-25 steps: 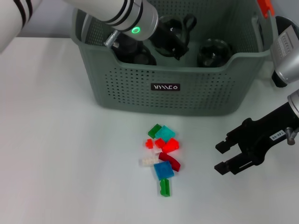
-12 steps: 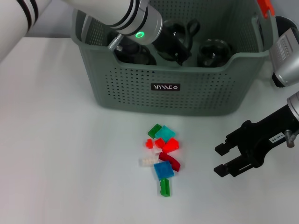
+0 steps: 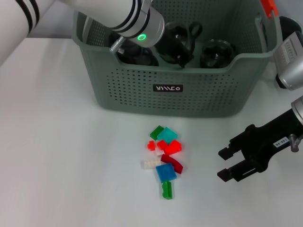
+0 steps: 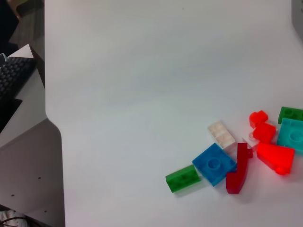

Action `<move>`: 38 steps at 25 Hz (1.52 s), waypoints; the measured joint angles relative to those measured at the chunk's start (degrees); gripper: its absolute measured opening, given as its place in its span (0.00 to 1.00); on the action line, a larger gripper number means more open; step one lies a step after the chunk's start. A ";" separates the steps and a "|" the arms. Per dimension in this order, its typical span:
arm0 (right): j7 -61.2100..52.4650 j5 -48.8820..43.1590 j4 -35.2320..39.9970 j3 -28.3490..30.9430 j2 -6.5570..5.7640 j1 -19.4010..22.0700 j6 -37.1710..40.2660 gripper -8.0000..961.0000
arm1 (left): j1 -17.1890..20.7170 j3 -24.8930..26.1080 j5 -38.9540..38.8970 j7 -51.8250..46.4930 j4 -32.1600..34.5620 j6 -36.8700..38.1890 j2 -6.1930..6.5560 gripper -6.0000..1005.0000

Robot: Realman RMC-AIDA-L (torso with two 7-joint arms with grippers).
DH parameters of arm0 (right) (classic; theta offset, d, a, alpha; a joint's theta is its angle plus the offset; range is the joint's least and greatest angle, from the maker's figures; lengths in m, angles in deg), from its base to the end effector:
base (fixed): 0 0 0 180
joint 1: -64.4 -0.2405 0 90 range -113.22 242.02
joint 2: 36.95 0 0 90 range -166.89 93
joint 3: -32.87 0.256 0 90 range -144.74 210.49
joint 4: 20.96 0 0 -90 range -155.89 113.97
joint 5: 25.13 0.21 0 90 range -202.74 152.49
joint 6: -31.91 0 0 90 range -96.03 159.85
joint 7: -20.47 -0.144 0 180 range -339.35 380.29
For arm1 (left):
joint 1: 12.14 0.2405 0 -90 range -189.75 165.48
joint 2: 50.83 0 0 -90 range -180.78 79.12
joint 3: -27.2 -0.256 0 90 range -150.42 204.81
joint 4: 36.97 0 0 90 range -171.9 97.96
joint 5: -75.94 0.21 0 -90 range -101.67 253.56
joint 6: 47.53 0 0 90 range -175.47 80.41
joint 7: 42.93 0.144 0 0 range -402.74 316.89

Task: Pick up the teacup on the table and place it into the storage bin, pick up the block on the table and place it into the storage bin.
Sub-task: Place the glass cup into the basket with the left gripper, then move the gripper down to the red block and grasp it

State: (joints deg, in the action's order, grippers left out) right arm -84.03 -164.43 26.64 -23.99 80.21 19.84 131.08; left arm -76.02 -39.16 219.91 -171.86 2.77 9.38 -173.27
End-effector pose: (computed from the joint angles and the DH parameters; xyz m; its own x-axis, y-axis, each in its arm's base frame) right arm 0.2051 0.3500 -0.0075 0.9151 -0.3728 0.1537 -0.3865 -0.9196 0.0708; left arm -0.0802 0.4559 -0.0671 0.9268 0.3754 0.0097 0.3407 -0.8296 -0.4424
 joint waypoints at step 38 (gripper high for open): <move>0.08 0.62 1.13 2.67 -0.72 0.41 -0.38 0.69 | 22.77 8.33 -20.20 0.05 44.03 29.34 -0.52 0.85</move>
State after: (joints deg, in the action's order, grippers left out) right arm -83.95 -163.81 27.77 -21.32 79.48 20.25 130.70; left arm -53.26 -30.83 199.71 -171.80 46.80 38.72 -173.80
